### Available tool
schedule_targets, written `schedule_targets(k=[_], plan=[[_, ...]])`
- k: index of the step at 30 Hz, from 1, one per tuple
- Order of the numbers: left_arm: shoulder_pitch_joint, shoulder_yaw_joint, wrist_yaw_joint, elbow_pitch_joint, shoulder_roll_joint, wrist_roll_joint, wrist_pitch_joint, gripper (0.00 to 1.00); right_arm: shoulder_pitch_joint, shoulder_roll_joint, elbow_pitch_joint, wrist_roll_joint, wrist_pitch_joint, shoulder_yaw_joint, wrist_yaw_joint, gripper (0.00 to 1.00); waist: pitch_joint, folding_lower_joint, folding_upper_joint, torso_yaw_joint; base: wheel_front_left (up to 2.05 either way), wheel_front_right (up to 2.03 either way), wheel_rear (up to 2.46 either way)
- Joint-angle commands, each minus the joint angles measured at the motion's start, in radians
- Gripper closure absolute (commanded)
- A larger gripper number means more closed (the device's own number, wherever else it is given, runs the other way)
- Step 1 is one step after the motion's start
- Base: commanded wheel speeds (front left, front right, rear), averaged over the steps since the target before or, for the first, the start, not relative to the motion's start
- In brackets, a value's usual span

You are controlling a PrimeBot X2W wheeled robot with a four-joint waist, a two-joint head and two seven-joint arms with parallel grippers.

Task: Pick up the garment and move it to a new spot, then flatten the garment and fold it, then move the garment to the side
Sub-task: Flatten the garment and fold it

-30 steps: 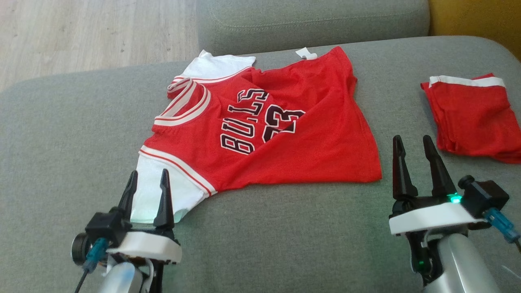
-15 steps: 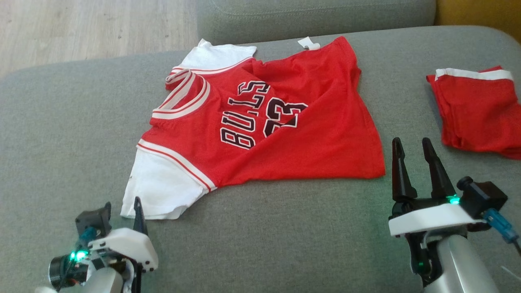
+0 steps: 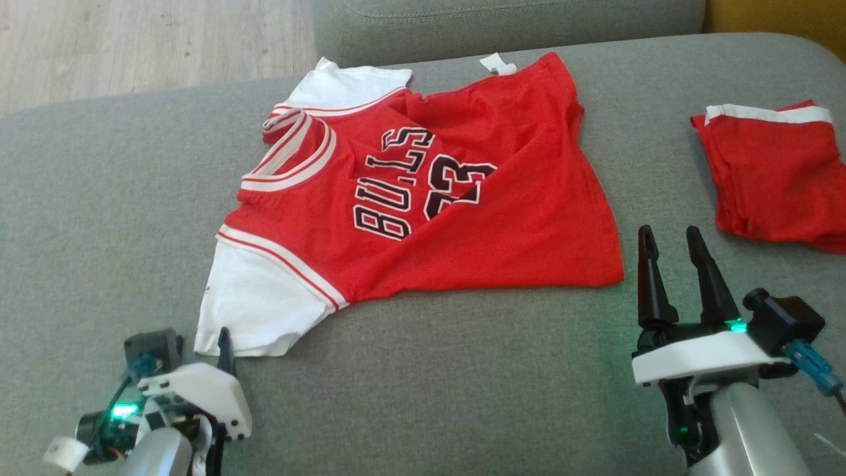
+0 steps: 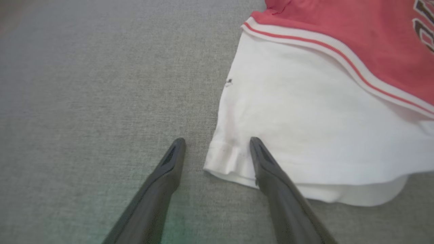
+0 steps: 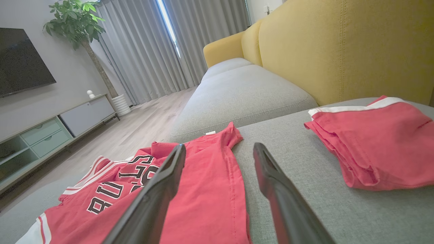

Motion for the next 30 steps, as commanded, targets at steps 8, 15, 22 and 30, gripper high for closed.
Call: schedule_targets(k=[8,15,22,30], plan=[[-0.028,0.016,-0.035,-0.042,0.022,-0.036,0.037,1.00,-0.032,-0.002,-0.014,0.000,-0.011,0.014,-0.001,0.00,-0.002,0.0000,0.0000,-0.005,0.00,0.00,0.00],[-0.026,0.050,-0.089,-0.146,0.000,-0.070,-0.141,1.00,-0.036,-0.002,0.092,-0.038,-0.011,-0.034,-0.001,0.00,-0.021,0.0000,0.0000,-0.005,0.00,0.00,0.00],[-0.018,0.068,-0.106,-0.237,-0.009,-0.063,-0.294,1.00,-0.073,-0.002,0.263,-0.057,0.023,-0.081,-0.001,0.00,-0.041,0.0000,0.0000,0.006,0.00,0.00,0.00],[-0.011,0.053,-0.103,-0.252,-0.014,-0.058,-0.302,1.00,-0.144,-0.002,0.377,0.018,0.052,-0.029,-0.001,0.00,-0.040,0.0000,0.0000,0.017,0.00,0.00,0.00]])
